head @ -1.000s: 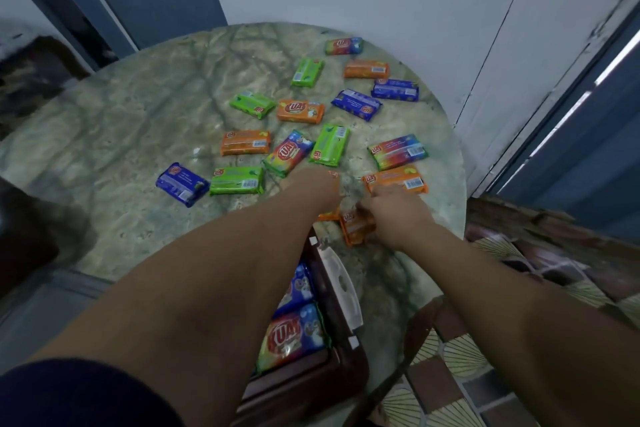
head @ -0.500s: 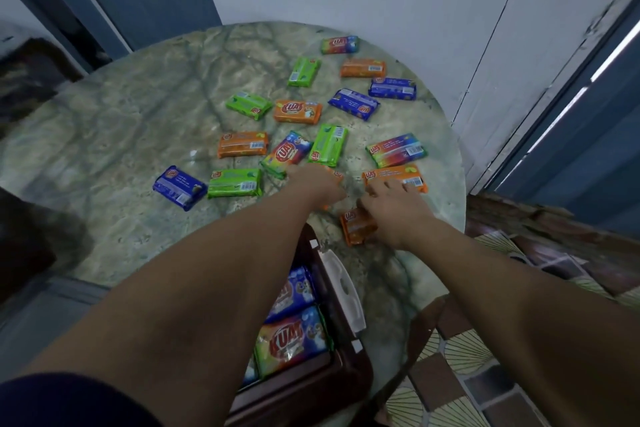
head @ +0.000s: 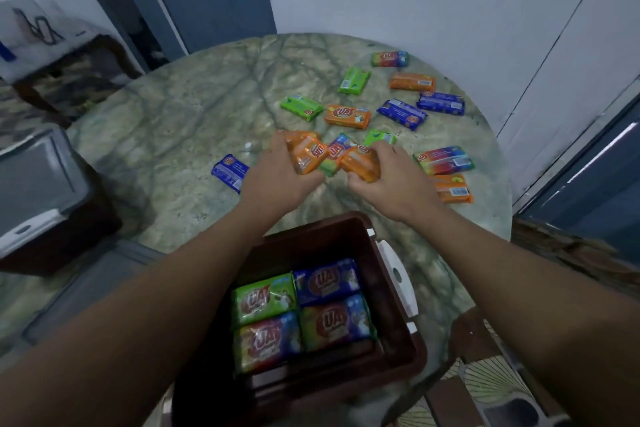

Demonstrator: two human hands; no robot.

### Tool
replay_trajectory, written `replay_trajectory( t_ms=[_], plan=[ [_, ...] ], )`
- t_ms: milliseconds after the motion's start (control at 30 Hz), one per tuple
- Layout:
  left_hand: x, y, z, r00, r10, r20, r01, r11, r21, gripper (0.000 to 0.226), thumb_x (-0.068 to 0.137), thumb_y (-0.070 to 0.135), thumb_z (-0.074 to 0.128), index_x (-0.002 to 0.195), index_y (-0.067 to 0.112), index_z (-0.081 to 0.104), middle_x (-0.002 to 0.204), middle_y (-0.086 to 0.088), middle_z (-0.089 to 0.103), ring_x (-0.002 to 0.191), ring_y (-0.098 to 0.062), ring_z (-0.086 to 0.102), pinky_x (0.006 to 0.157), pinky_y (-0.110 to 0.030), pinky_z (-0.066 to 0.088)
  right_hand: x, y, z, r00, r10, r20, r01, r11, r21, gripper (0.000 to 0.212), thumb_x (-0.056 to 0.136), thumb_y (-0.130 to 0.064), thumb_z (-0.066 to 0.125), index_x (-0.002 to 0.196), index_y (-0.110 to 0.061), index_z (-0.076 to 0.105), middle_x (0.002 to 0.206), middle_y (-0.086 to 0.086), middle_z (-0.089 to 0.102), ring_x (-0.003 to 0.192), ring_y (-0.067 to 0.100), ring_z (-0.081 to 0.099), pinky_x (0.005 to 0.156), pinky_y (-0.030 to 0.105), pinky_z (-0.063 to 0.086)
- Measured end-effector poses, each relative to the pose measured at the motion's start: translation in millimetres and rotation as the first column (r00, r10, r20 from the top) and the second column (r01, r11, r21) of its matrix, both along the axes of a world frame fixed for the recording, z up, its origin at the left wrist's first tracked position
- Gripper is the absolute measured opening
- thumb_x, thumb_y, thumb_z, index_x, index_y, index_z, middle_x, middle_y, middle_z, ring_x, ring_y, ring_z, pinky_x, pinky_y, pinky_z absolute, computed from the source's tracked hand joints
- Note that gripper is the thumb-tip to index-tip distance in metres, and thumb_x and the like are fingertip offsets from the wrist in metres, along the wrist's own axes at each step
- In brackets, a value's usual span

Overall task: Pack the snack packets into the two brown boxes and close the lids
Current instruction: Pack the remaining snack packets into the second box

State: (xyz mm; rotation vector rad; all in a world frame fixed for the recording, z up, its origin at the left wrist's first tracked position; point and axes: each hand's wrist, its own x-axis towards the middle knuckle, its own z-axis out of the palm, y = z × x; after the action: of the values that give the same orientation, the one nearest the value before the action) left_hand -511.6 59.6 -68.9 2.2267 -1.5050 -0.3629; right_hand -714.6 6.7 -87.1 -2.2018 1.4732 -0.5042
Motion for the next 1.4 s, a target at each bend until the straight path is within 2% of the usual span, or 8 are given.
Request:
replay_trajectory(
  t_ms=[233,467,567,667,800,967,1133,1400],
  plan=[
    [44,100,-1,0.992,0.006,0.126,0.003,0.997,-0.075,0.064,0.07,0.053,0.074,0.115,0.021,0.041,0.108,-0.006,0.054,0.092,-0.031,0.058,0.069,-0.037,0.041,48,56,13,0.986,0.148,0.079,-0.14,0.985,-0.103,0.068,0.076,-0.057,0.069,0.13,-0.026,0.043,0.12,-0.004,0.05,0.101,0.02,0.058,0.08,0.039,0.052],
    [40,173,-33,0.912,-0.22,0.347,0.244,0.969,-0.029,0.072,0.061,0.052,0.064,0.122,0.018,0.044,0.105,-0.005,0.053,0.092,-0.029,0.056,0.076,-0.043,0.052,36,98,-4,0.812,0.464,-0.355,-0.522,0.849,-0.083,0.077,0.068,-0.062,0.068,0.135,-0.032,0.046,0.123,-0.009,0.055,0.113,0.018,0.052,0.088,0.036,0.051],
    [36,180,-42,0.829,-0.393,0.398,0.372,0.919,0.131,0.066,0.067,0.051,0.067,0.123,0.024,0.043,0.11,0.0,0.05,0.099,-0.026,0.053,0.082,-0.042,0.048,30,101,-8,0.755,0.499,-0.425,-0.552,0.834,-0.002,0.08,0.07,-0.069,0.064,0.139,-0.037,0.043,0.124,-0.013,0.054,0.113,0.015,0.053,0.087,0.037,0.052],
    [39,176,-41,0.808,-0.481,0.341,0.412,0.874,0.256,0.06,0.082,0.05,0.064,0.132,0.029,0.038,0.122,0.001,0.048,0.112,-0.024,0.046,0.096,-0.042,0.043,35,101,-10,0.651,0.54,-0.533,-0.593,0.8,0.087,0.078,0.072,-0.069,0.067,0.141,-0.039,0.045,0.125,-0.012,0.057,0.112,0.015,0.056,0.087,0.036,0.052],
    [41,173,-46,0.804,-0.509,0.307,0.424,0.853,0.304,0.054,0.094,0.062,0.047,0.138,0.031,0.039,0.128,0.0,0.05,0.114,-0.024,0.049,0.094,-0.042,0.043,42,99,-11,0.599,0.541,-0.591,-0.609,0.786,0.102,0.074,0.072,-0.07,0.07,0.137,-0.04,0.051,0.12,-0.011,0.062,0.107,0.016,0.061,0.08,0.036,0.054],
    [41,175,-44,0.826,-0.465,0.318,0.401,0.882,0.247,0.044,0.101,0.06,0.032,0.102,0.024,0.058,0.094,0.002,0.065,0.086,-0.024,0.064,0.08,-0.04,0.048,39,101,-15,0.566,0.54,-0.623,-0.625,0.774,0.104,0.072,0.076,-0.067,0.069,0.139,-0.039,0.05,0.121,-0.01,0.063,0.108,0.018,0.061,0.079,0.04,0.057],
    [44,174,-34,0.932,-0.329,0.152,0.278,0.918,0.285,0.036,0.102,0.06,0.036,0.12,0.034,0.054,0.107,0.004,0.07,0.095,-0.024,0.067,0.077,-0.04,0.053,41,102,-13,0.563,0.538,-0.628,-0.617,0.779,0.114,0.073,0.075,-0.067,0.07,0.14,-0.039,0.05,0.12,-0.01,0.063,0.108,0.019,0.062,0.077,0.042,0.058],
    [45,161,-41,0.923,-0.376,0.084,0.308,0.852,0.424,0.041,0.105,0.055,0.029,0.139,0.039,0.048,0.129,0.004,0.066,0.113,-0.023,0.062,0.089,-0.04,0.05,42,105,-12,0.547,0.551,-0.63,-0.622,0.771,0.135,0.072,0.077,-0.065,0.072,0.14,-0.037,0.051,0.118,-0.007,0.064,0.105,0.021,0.064,0.076,0.043,0.059]
  ],
)
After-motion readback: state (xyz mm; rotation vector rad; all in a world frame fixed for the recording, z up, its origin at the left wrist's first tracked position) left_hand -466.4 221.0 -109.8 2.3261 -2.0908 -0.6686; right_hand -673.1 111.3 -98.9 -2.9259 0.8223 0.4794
